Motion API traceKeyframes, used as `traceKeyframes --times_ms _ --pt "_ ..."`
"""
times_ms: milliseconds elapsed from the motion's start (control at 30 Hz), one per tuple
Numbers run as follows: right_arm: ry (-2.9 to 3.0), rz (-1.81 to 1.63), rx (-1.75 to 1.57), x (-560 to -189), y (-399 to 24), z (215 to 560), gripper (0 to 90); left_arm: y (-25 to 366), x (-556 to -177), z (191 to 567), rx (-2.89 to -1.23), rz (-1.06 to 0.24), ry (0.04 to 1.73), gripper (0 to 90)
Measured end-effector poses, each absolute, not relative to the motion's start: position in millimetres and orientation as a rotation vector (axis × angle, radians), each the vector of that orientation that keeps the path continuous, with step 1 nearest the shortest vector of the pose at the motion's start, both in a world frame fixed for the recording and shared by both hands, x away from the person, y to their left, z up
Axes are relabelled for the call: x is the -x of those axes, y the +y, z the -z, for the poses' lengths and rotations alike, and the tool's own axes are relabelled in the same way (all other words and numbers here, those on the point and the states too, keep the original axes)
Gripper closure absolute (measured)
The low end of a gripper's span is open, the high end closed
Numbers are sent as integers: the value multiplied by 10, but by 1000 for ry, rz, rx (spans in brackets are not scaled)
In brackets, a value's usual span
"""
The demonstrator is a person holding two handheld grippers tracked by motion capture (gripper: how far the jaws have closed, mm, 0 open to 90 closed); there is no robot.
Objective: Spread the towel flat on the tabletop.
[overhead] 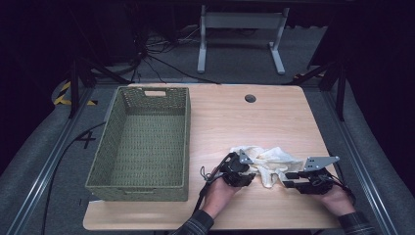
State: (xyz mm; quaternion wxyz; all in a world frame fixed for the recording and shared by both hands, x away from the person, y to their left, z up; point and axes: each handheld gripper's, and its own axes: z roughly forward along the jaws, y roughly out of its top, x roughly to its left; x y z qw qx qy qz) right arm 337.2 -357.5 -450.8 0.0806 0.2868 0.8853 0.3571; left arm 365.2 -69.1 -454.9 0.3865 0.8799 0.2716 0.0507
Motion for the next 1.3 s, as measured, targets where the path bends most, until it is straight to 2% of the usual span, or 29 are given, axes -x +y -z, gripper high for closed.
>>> traceKeyframes --times_ms 67,167,200,233,300,667,767,1000,1300 --pt "2653 -1049 -848 -3376 -3560 4525 640 -691 -3675 4569 -2253 -133 690 666" --pt "2636 -1016 -824 -3370 -3551 4530 727 -695 -3710 4599 -2263 -151 694 791" --pt "2636 -1016 -824 -3370 -3551 4530 727 -695 -3710 4599 -2263 -151 694 822" --pt "2644 -1018 -819 -3367 -3551 4530 803 -701 -3719 4596 -2273 -157 693 855" --pt "2655 -1023 -811 -3366 -3551 4529 845 -702 -3718 4583 -2277 -150 693 873" --pt "2567 -1106 -839 -3331 -3770 4346 867 -469 -3569 4156 -2136 -74 640 881" --pt "2551 -1074 -868 -3335 -3844 4327 868 -377 -3557 4070 -2129 -91 634 881" --pt "2506 -969 -956 -3407 -4058 4359 869 -210 -3628 4042 -2110 -39 661 880" --pt "2532 -962 -952 -3431 -4028 4396 868 -329 -3747 4152 -2180 16 624 869"
